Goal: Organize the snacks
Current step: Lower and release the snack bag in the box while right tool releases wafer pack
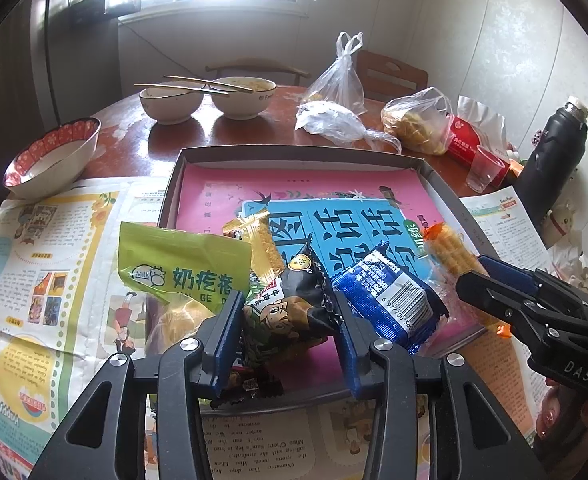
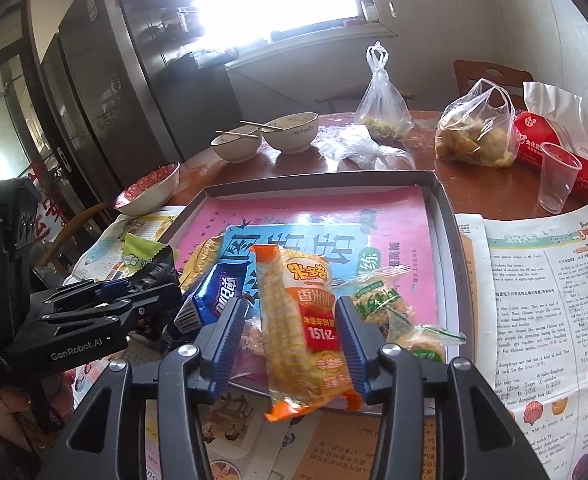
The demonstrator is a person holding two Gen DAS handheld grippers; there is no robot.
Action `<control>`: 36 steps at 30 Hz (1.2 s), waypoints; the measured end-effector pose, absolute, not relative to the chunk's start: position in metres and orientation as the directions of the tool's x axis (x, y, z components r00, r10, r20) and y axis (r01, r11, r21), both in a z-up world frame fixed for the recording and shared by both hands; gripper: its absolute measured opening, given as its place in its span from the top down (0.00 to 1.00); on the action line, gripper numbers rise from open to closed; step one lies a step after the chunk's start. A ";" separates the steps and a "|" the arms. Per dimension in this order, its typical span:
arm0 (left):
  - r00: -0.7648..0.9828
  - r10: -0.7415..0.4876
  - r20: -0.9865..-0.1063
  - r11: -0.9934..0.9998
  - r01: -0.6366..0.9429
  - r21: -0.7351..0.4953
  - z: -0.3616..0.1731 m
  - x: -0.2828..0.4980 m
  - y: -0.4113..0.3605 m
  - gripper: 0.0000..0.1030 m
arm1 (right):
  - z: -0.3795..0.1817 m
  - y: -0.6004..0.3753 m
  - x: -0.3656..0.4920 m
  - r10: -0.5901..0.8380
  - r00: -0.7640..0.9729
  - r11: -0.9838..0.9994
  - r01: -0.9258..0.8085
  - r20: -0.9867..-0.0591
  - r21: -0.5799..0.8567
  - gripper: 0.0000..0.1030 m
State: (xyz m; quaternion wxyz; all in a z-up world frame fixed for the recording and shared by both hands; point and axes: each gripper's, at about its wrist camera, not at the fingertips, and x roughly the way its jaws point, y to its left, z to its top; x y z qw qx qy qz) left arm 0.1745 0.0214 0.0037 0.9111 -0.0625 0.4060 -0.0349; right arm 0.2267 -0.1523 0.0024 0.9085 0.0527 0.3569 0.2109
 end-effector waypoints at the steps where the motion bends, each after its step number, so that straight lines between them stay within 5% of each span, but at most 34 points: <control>1: 0.668 -0.115 -0.735 0.990 0.014 -0.142 0.004 0.174 0.021 0.55 | 0.003 -0.152 0.225 0.424 0.657 0.904 -0.349 -0.624 0.246 0.54; 36: 0.691 -0.145 -0.708 0.987 0.054 -0.149 0.016 0.165 0.017 0.36 | 0.001 -0.162 0.226 0.284 0.728 0.957 -0.257 -0.624 0.136 0.51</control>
